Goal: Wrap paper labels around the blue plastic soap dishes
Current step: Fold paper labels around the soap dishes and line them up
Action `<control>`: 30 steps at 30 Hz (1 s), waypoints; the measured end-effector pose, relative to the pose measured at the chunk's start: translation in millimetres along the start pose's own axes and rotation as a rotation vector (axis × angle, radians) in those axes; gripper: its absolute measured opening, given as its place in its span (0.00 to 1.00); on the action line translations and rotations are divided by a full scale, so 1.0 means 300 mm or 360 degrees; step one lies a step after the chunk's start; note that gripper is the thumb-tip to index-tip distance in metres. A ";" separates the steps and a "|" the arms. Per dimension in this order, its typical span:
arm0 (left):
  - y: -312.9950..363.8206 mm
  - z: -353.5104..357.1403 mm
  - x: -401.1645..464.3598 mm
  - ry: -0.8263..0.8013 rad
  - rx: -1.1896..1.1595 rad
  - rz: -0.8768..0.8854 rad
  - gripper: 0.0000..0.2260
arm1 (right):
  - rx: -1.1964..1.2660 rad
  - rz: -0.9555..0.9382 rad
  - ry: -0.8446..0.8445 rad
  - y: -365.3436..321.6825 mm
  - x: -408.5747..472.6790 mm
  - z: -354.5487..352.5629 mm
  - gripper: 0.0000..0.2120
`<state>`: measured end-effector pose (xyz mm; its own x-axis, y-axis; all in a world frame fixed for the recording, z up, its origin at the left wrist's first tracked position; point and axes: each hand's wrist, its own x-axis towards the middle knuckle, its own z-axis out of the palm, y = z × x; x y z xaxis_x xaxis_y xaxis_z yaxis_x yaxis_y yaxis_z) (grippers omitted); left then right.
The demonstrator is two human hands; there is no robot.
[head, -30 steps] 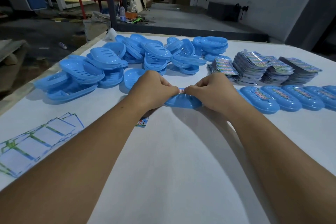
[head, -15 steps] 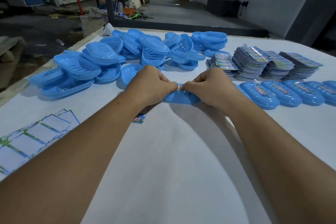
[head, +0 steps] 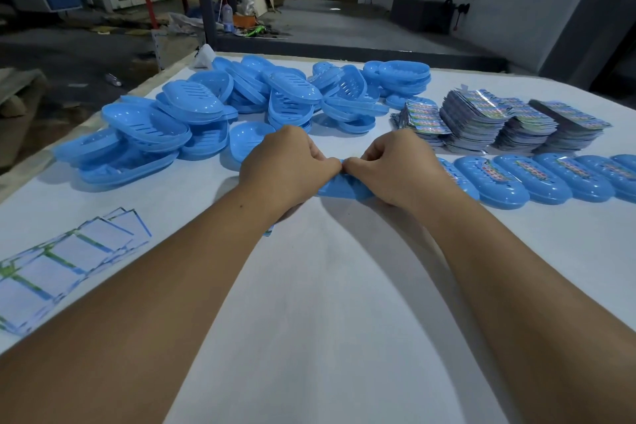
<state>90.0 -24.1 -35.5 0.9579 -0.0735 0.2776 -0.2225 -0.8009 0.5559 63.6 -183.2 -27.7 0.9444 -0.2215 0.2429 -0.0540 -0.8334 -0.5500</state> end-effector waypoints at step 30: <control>-0.045 -0.039 0.024 0.0461 0.0165 0.0160 0.08 | -0.0024 -0.0335 0.0056 0.048 0.008 -0.065 0.09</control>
<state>97.8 -6.9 -31.9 0.8372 0.0053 0.5469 -0.2793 -0.8556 0.4358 58.9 -205.7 -19.5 0.9234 -0.0589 0.3794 0.1384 -0.8707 -0.4719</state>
